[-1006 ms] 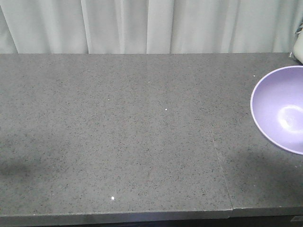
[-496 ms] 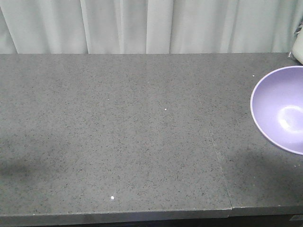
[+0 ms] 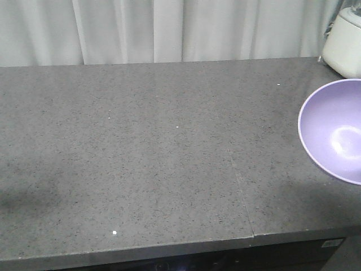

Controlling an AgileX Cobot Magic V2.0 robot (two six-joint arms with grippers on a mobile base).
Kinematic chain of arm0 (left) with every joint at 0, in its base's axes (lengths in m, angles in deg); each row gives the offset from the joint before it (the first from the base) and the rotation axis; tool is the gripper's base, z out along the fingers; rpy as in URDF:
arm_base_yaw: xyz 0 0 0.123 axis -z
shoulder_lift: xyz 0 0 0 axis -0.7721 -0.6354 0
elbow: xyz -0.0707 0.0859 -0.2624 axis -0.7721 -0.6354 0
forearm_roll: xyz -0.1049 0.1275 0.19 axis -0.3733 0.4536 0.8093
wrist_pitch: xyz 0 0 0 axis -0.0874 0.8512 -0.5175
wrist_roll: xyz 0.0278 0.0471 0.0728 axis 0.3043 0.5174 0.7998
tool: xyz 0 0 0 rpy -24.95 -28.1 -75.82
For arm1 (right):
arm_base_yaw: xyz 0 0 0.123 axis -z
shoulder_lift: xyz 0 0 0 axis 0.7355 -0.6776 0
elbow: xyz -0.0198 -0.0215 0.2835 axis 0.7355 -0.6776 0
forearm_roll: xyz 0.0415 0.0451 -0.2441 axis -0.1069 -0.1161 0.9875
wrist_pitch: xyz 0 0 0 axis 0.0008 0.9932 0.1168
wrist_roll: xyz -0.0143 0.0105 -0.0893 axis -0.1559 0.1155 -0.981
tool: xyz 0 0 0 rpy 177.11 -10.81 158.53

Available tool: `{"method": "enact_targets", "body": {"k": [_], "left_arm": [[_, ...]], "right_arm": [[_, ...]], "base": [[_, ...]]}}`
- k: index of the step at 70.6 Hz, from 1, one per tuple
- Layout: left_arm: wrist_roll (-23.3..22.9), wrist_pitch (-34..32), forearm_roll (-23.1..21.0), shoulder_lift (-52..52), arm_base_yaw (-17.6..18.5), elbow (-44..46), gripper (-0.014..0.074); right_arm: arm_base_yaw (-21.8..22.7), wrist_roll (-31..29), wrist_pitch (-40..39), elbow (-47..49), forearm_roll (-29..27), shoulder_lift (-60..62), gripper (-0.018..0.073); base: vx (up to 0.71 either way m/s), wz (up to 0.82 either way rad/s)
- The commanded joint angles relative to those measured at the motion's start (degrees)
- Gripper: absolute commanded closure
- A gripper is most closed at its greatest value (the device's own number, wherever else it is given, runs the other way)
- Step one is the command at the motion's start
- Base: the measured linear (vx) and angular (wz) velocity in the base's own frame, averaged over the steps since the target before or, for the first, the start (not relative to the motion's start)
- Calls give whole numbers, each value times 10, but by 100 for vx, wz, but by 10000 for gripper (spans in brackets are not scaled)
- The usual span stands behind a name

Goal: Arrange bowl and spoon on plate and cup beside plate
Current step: 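Drive the base to the counter with the blue plate and cup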

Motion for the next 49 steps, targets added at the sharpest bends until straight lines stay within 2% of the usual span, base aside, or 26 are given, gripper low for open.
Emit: {"method": "enact_targets", "body": {"k": [1, 20, 49], "left_arm": [[0, -27, -5, 12, 4, 12, 603], [0, -27, -5, 12, 4, 12, 603], [0, -27, -5, 12, 4, 12, 603]], "right_arm": [[2, 1, -34, 18, 6, 5, 565], [2, 1, -34, 18, 6, 5, 565], [2, 1, -34, 18, 6, 5, 565]], "base": [[-3, -25], [-3, -36], [-5, -52]]}}
